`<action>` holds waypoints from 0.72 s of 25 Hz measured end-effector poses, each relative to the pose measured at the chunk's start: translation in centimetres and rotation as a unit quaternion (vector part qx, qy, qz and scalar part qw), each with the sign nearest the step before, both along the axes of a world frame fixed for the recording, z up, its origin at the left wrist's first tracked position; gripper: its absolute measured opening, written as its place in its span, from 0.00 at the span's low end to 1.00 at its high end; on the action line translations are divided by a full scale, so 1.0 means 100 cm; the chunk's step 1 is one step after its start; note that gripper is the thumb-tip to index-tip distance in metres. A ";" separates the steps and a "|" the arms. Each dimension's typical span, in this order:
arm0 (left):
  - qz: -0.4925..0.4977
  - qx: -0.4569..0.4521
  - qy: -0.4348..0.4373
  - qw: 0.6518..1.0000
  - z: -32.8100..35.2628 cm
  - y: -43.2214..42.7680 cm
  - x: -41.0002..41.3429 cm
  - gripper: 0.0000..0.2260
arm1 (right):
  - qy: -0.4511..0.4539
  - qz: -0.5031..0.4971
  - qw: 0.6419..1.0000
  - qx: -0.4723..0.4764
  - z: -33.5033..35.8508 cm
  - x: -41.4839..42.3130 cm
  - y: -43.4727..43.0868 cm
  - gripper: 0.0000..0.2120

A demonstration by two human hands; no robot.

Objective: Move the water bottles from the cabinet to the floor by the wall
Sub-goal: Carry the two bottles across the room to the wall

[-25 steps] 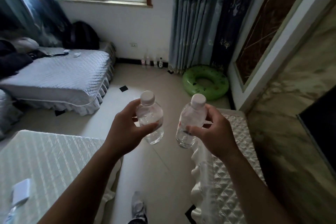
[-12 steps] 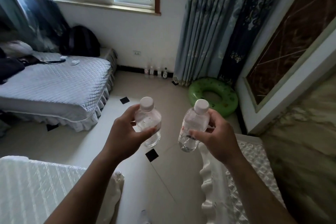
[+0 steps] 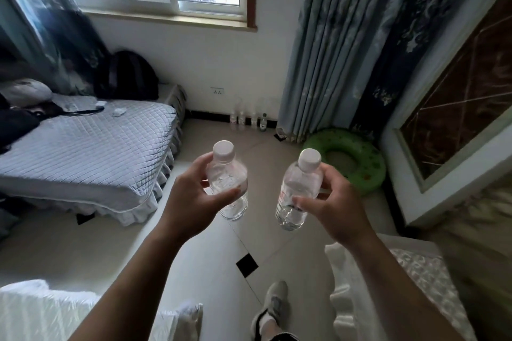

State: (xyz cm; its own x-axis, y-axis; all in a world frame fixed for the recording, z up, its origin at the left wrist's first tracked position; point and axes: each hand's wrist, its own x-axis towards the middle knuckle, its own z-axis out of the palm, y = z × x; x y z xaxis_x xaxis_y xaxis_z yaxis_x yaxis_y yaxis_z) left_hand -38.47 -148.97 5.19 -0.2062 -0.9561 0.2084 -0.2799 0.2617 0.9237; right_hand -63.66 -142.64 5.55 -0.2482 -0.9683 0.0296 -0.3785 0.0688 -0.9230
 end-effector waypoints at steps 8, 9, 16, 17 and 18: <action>0.046 0.026 0.011 0.999 -0.003 -0.148 -0.023 0.33 | 0.009 0.060 0.998 -0.002 -0.008 -0.018 -0.176 0.33; 0.057 0.025 0.010 0.998 -0.002 -0.166 -0.027 0.32 | 0.013 0.070 0.997 -0.002 -0.007 -0.021 -0.199 0.34; 0.106 0.038 0.039 0.993 0.002 -0.262 -0.033 0.28 | 0.040 0.118 0.992 -0.005 0.002 -0.026 -0.323 0.35; 0.112 0.041 0.046 0.992 0.003 -0.277 -0.028 0.28 | 0.041 0.126 0.991 -0.003 0.003 -0.023 -0.341 0.35; 0.115 0.044 0.051 0.991 0.002 -0.293 -0.023 0.28 | 0.043 0.133 0.990 -0.002 0.003 -0.019 -0.359 0.34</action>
State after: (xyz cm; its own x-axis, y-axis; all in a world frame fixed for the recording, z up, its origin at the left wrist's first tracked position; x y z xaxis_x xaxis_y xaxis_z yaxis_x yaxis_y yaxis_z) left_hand -40.77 -178.28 5.39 0.0378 -0.9906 0.1316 -0.2263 0.1198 0.9667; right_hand -65.59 -178.50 5.88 0.0187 -0.9989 0.0433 -0.4596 -0.0470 -0.8869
